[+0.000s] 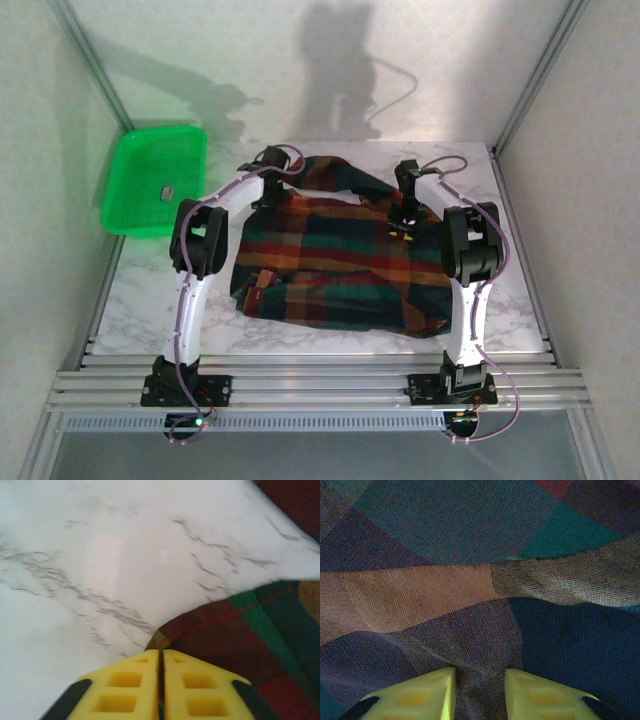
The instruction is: Fold and stack the long sleeve shirts
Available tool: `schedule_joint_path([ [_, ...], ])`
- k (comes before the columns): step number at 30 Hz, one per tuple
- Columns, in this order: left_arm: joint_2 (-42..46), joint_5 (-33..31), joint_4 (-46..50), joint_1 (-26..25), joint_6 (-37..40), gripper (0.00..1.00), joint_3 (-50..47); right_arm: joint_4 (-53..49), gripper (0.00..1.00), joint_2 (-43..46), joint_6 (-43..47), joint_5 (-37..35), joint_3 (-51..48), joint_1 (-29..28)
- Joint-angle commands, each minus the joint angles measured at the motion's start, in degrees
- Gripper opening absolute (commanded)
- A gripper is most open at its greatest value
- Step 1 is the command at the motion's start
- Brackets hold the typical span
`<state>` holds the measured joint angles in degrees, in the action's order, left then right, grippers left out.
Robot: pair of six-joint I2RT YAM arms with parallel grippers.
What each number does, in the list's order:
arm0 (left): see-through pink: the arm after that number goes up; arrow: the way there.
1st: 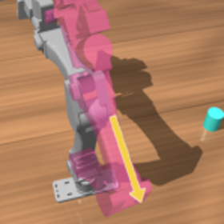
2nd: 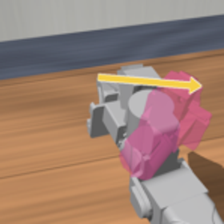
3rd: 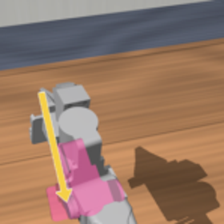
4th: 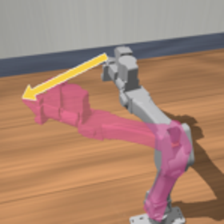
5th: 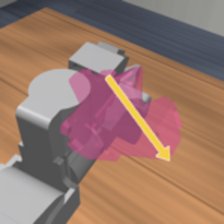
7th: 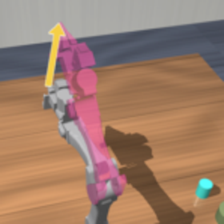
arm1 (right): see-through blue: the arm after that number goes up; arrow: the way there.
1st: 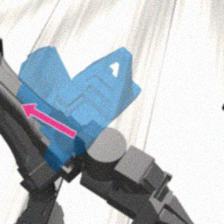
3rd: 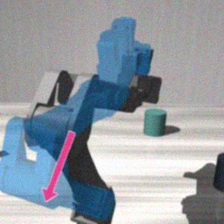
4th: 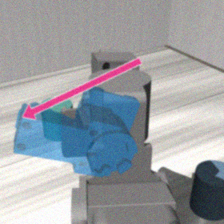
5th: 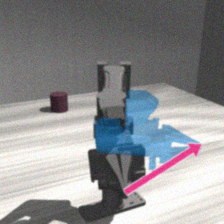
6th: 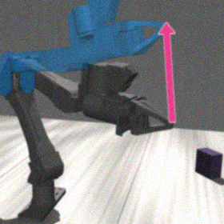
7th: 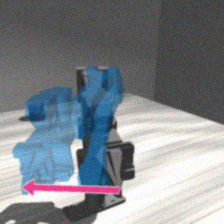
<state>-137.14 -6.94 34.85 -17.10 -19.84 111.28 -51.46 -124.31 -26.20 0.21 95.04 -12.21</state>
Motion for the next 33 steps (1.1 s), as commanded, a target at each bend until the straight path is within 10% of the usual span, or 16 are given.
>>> schedule_joint_path([
  [1, 1.86, -5.39, 0.74, 2.66, -1.47, 0.03, -4.64, -1.36, 0.29, -1.72, -0.13, -0.38, 0.59, -0.12],
  [7, 5.39, -2.84, -2.04, 4.5, -1.78, 0.02, -8.25, -0.91, 0.28, -1.93, -0.87, -0.08, 0.4, -0.01],
  [19, 15.14, 12.6, -8.96, 4.2, -5.98, 0.67, -5.73, 3.04, 0.55, 4.87, 4.4, 8.53, 7.03, 1.05],
  [33, 12.7, 23.28, -9.04, 5.78, -7.48, 0.72, -8.93, 0.71, 0.62, -6.69, 30.01, 2.07, 28.01, 4.32],
])
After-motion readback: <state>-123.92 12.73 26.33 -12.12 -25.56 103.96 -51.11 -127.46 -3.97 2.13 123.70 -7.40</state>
